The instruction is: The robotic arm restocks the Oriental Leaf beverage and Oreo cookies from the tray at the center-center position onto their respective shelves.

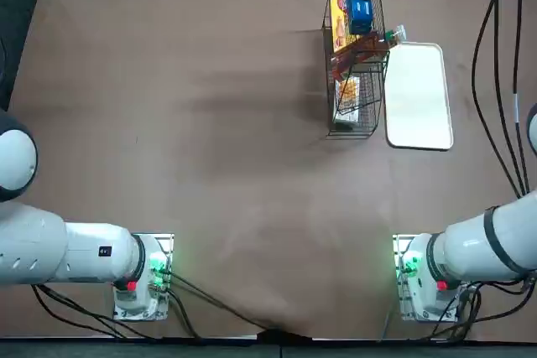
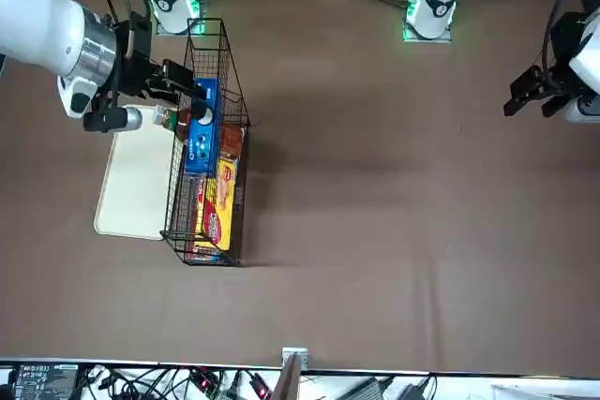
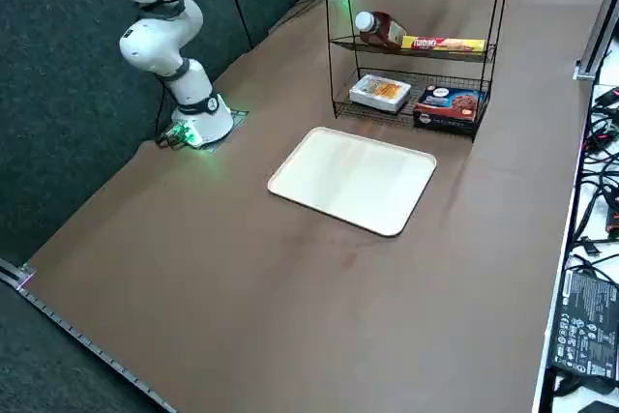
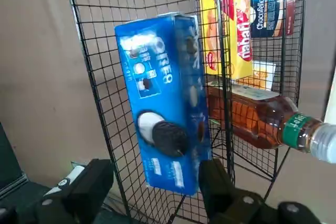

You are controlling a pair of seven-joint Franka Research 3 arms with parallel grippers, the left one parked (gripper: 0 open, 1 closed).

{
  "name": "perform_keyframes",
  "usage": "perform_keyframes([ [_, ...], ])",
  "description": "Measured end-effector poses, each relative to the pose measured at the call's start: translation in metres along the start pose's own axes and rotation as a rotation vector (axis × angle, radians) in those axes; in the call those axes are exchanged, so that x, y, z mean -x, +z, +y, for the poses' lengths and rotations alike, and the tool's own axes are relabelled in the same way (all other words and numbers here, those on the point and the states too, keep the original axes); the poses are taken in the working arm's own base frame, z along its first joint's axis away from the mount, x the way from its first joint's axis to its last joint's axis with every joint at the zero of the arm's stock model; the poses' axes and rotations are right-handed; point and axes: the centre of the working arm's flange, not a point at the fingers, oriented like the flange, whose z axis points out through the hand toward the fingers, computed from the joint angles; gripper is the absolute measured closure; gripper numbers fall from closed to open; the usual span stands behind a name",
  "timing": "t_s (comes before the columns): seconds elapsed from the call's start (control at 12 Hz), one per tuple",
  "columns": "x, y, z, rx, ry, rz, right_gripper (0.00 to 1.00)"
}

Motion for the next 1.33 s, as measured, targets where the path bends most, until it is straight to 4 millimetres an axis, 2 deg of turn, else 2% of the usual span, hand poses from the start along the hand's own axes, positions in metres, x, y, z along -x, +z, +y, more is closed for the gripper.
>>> perform_keyframes([
  [0.5, -0.002, -0.010, 0.008, 0.069, 0.000, 0.050, 0.00],
  [0.58, -0.002, -0.016, 0.012, 0.112, -0.001, 0.078, 0.00],
  [0.67, 0.004, -0.034, 0.018, 0.213, -0.009, 0.149, 0.00],
  [0.83, 0.012, -0.051, 0.026, 0.290, -0.048, 0.186, 0.00],
  [1.33, 0.005, -0.100, 0.105, 0.400, -0.242, 0.160, 0.00],
])
